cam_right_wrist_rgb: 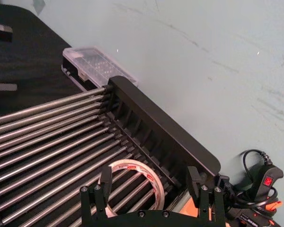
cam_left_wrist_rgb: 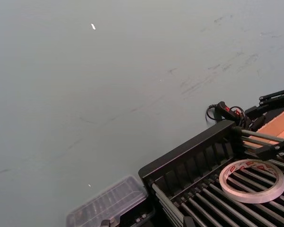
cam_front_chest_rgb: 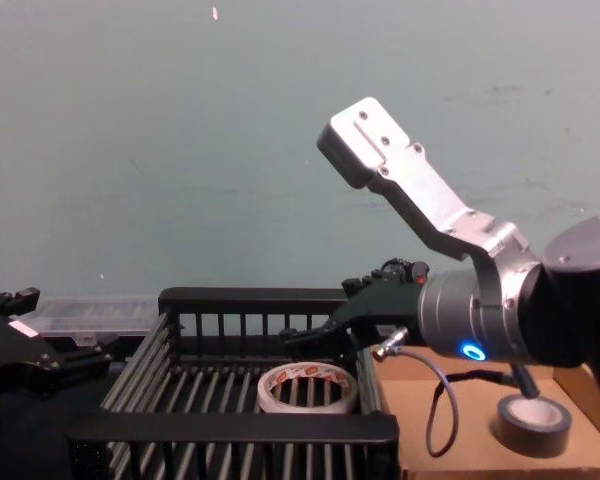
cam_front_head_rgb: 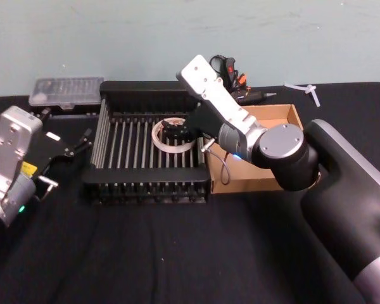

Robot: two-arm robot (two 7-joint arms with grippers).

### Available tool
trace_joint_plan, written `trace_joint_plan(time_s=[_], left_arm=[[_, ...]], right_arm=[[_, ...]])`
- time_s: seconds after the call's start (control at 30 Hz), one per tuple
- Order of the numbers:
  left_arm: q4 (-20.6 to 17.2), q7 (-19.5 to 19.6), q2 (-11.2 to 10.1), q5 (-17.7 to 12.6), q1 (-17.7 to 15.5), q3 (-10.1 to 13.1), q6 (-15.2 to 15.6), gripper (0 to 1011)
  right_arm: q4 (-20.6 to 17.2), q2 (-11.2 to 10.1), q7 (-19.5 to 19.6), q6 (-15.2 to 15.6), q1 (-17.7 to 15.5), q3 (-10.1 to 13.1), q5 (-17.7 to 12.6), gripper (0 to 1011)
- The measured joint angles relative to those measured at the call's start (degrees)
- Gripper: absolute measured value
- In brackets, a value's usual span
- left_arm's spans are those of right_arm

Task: Pick up the white tape and place it into the black box , Pick up the silver tape and place it into the brown box.

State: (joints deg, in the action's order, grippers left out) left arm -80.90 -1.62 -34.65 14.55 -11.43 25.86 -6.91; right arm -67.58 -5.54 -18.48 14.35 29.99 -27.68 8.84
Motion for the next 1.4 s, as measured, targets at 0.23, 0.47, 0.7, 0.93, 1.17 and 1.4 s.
trace_joint_plan(time_s=[0.23, 0.47, 0.7, 0.93, 1.17, 1.4], left_arm=[[0.0, 0.0, 0.0, 0.0, 0.0, 0.0, 0.0, 1001], [0.0, 0.0, 0.0, 0.0, 0.0, 0.0, 0.0, 1001], [0.0, 0.0, 0.0, 0.0, 0.0, 0.0, 0.0, 1001], [0.0, 0.0, 0.0, 0.0, 0.0, 0.0, 0.0, 1001], [0.0, 0.0, 0.0, 0.0, 0.0, 0.0, 0.0, 1002], [0.0, 0.0, 0.0, 0.0, 0.0, 0.0, 0.0, 1001]], right_arm=[[-4.1, -1.1, -0.6, 0.7, -1.6, 0.9, -0.5, 1002], [-11.0, -3.4, -0.2, 2.2, -5.1, 2.5, -0.7, 1002], [-19.0, -6.3, 0.9, 3.8, -10.2, 5.4, -0.9, 1002], [-24.3, -8.3, 2.4, 4.2, -14.8, 8.5, -0.9, 1002], [-26.8, -9.7, 4.0, 4.1, -18.7, 11.8, -0.4, 1003], [-26.4, -10.2, 5.3, 4.3, -21.0, 14.7, 0.7, 1002]])
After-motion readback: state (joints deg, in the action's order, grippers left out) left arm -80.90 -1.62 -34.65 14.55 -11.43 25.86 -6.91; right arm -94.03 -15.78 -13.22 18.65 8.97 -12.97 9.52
